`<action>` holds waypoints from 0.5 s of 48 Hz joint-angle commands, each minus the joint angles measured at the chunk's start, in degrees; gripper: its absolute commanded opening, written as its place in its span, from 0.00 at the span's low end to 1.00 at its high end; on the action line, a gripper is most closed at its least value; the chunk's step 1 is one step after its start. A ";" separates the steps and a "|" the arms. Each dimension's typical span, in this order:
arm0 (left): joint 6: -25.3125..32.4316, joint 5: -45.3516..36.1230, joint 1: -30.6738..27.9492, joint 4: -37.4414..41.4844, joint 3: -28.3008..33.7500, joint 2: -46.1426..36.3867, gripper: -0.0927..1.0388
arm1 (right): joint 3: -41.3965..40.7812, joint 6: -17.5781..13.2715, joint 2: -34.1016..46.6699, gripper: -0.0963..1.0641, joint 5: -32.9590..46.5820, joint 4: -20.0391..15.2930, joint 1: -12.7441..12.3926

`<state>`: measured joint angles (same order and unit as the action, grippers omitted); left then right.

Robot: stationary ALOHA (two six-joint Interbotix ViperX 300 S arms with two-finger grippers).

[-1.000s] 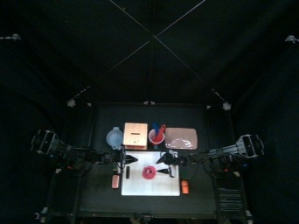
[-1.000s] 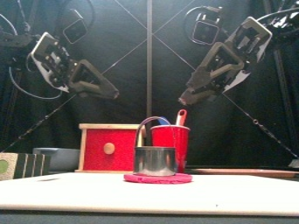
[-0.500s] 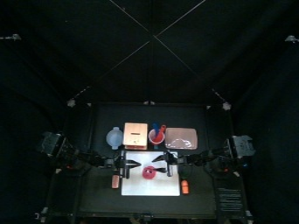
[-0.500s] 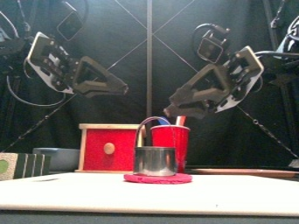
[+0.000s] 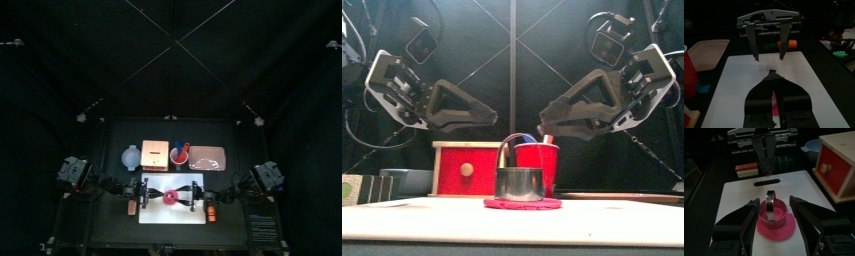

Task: Get the cutter from the drawer then cut the dough then place the extra dough in the bowl
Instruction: Cut the dough

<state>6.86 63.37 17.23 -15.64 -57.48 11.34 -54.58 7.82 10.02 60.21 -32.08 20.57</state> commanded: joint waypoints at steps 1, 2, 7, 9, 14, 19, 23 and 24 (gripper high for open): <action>0.18 0.26 -0.44 -0.26 0.88 -0.44 0.46 | 1.85 2.46 -0.09 0.82 2.11 -4.66 1.41; 0.26 0.09 -0.44 -0.26 0.88 -0.44 0.48 | 2.11 2.90 0.09 0.82 2.29 -5.19 1.58; 0.18 -1.85 -1.23 0.09 1.23 -0.88 0.61 | 2.72 3.69 1.05 0.82 2.81 -6.68 1.76; 0.26 -2.81 -1.41 0.18 1.41 -0.97 0.66 | 2.99 3.60 1.32 0.82 2.81 -6.86 1.85; 0.26 -6.06 -2.11 0.09 2.20 -1.05 0.77 | 3.87 3.69 2.02 0.82 2.72 -7.12 2.46; 0.26 -9.23 -3.25 0.18 3.16 -0.97 0.81 | 4.31 4.22 2.02 0.82 2.46 -7.47 2.64; 0.26 -11.43 -4.22 0.18 4.13 -0.88 0.81 | 4.39 4.13 1.58 0.82 2.20 -8.26 2.64; 0.26 -11.78 -4.39 0.18 4.31 -0.88 0.81 | 4.39 4.22 1.32 0.82 2.11 -8.35 2.64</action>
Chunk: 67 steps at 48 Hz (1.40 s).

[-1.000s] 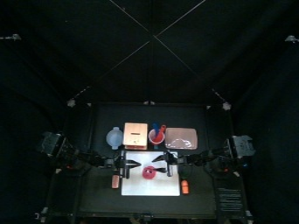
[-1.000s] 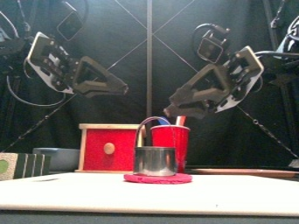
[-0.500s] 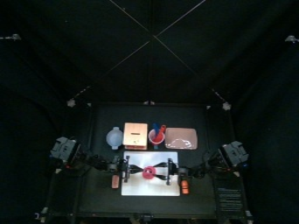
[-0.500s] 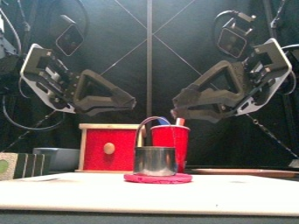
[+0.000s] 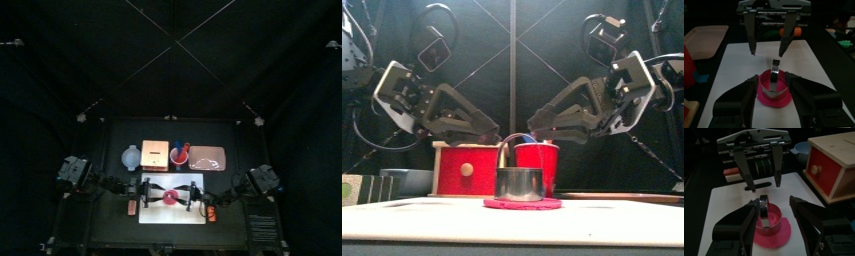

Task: Get the cutter from the drawer then cut the dough then place the extra dough in the bowl
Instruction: Cut the dough

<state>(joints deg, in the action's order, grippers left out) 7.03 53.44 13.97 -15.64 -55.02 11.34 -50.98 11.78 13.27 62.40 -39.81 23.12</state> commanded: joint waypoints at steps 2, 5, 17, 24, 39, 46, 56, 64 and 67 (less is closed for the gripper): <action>0.09 -2.72 -1.49 0.53 2.20 -0.88 0.81 | 0.79 0.00 -2.55 0.82 -0.44 -0.97 0.09; 0.09 -3.52 -2.02 1.05 2.46 -0.79 0.81 | 0.79 -0.26 -3.16 0.82 -1.41 -1.05 0.18; -0.09 -5.89 -2.29 2.46 3.60 -0.53 0.81 | 2.37 0.35 -3.52 0.82 -8.79 -2.11 -0.09; -0.09 -6.86 -2.29 2.64 4.04 -0.44 0.81 | 3.25 0.26 -3.25 0.82 -11.60 -2.29 -0.18; 0.09 -9.14 -1.14 2.64 4.13 -0.44 0.81 | 4.04 0.09 -2.81 0.82 -13.97 -2.55 -0.53; 0.09 -9.40 -1.05 3.52 4.39 -0.35 0.78 | 4.39 -0.09 -2.20 0.82 -14.59 -2.55 -0.70; 0.09 -9.49 -1.05 3.87 5.63 0.44 0.72 | 4.66 -0.09 -1.58 0.82 -14.68 -2.64 -1.14; 0.00 -12.48 -1.05 3.87 6.86 1.85 0.71 | 4.66 -0.09 -1.49 0.81 -15.38 -2.64 -1.85; -0.09 -14.33 -0.97 3.87 7.12 1.93 0.71 | 4.66 -0.09 -1.49 0.79 -15.64 -2.64 -1.93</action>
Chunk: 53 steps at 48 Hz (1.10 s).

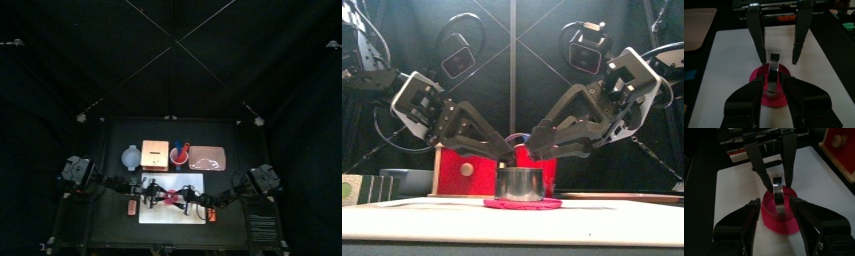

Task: Get the cutter from the drawer then cut the dough then place the extra dough in the bowl
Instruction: Cut the dough

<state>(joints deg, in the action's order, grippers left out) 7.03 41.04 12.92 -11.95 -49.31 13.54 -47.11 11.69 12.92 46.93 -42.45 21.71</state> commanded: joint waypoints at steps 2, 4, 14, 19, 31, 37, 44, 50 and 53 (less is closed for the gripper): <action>-0.09 -2.90 0.26 0.18 1.41 -0.35 0.71 | 0.88 0.09 -1.14 0.78 -0.35 0.00 -0.62; 0.00 -3.43 0.53 0.09 1.32 -0.53 0.71 | 0.88 0.18 -1.14 0.75 -0.44 0.18 -0.70; 0.09 -3.87 0.70 0.09 1.05 -1.49 0.71 | 0.97 0.18 -1.14 0.64 -1.14 0.18 -0.97; 0.18 -3.87 0.70 0.09 1.14 -1.49 0.71 | 0.97 0.18 -1.14 0.63 -1.93 0.00 -1.23; 0.18 -3.96 1.05 0.62 1.14 -1.49 0.62 | 0.97 0.18 -1.14 0.61 -5.89 0.00 -2.20; 0.18 -4.22 1.41 0.97 1.14 -1.49 0.52 | 0.97 0.18 -1.05 0.61 -6.77 0.00 -2.55; 0.09 -5.45 1.76 1.32 0.88 -1.32 0.45 | 0.97 0.00 -1.05 0.61 -7.38 0.00 -2.81; 0.09 -7.03 1.93 1.49 0.62 -1.05 0.42 | 1.05 -0.09 -1.14 0.61 -9.14 0.00 -3.43; 0.00 -7.38 2.02 1.49 0.44 -0.79 0.41 | 1.05 -0.09 -1.05 0.61 -9.58 0.00 -3.60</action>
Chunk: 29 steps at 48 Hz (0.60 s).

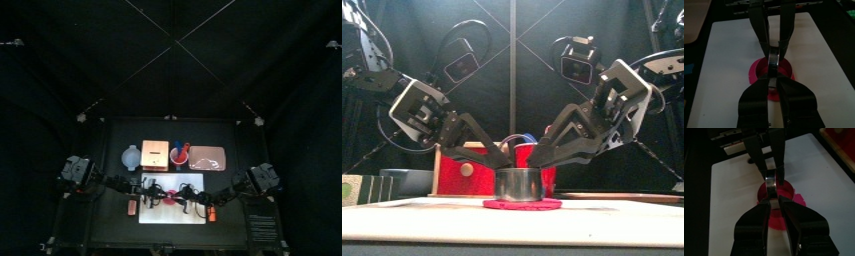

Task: Get the cutter from the drawer then cut the dough then place the extra dough in the bowl
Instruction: Cut the dough

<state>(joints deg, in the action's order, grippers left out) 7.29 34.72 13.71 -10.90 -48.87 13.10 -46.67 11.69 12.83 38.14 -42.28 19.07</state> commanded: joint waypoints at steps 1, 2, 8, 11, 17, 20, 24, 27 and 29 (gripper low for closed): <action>-0.35 -1.14 1.14 0.44 0.00 -0.26 0.41 | 0.62 -0.09 -0.97 0.61 -0.88 -0.18 -1.05; -0.35 -1.23 1.14 0.44 -0.09 -0.18 0.41 | 0.62 -0.09 -0.97 0.61 -1.14 -0.18 -1.14; -0.44 -1.76 1.49 0.44 -0.18 0.00 0.41 | 0.53 -0.09 -0.97 0.61 -1.32 -0.18 -1.14; -0.35 -1.76 1.76 0.44 -0.18 0.00 0.41 | 0.53 -0.26 -0.79 0.61 -1.67 -0.18 -1.23; -0.44 -2.11 2.11 0.35 -0.26 0.44 0.41 | 0.62 -0.18 -0.44 0.58 -2.02 -0.26 -1.41; -0.44 -2.55 2.20 0.35 -0.18 0.44 0.41 | 0.62 -0.18 -0.44 0.54 -2.29 -0.26 -1.49; -0.35 -2.90 2.37 0.35 0.00 0.44 0.40 | 0.70 -0.18 -0.35 0.50 -2.46 -0.26 -1.58; -0.35 -3.25 2.46 0.35 0.00 0.44 0.40 | 0.62 -0.26 -0.35 0.49 -2.81 -0.26 -1.67; -0.35 -3.43 2.37 0.35 0.00 0.44 0.39 | 0.62 -0.26 -0.35 0.49 -3.16 -0.26 -1.76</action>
<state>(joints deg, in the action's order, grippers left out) 7.03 32.61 14.24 -10.90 -48.69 13.62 -46.41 11.78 12.92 35.95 -42.28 18.46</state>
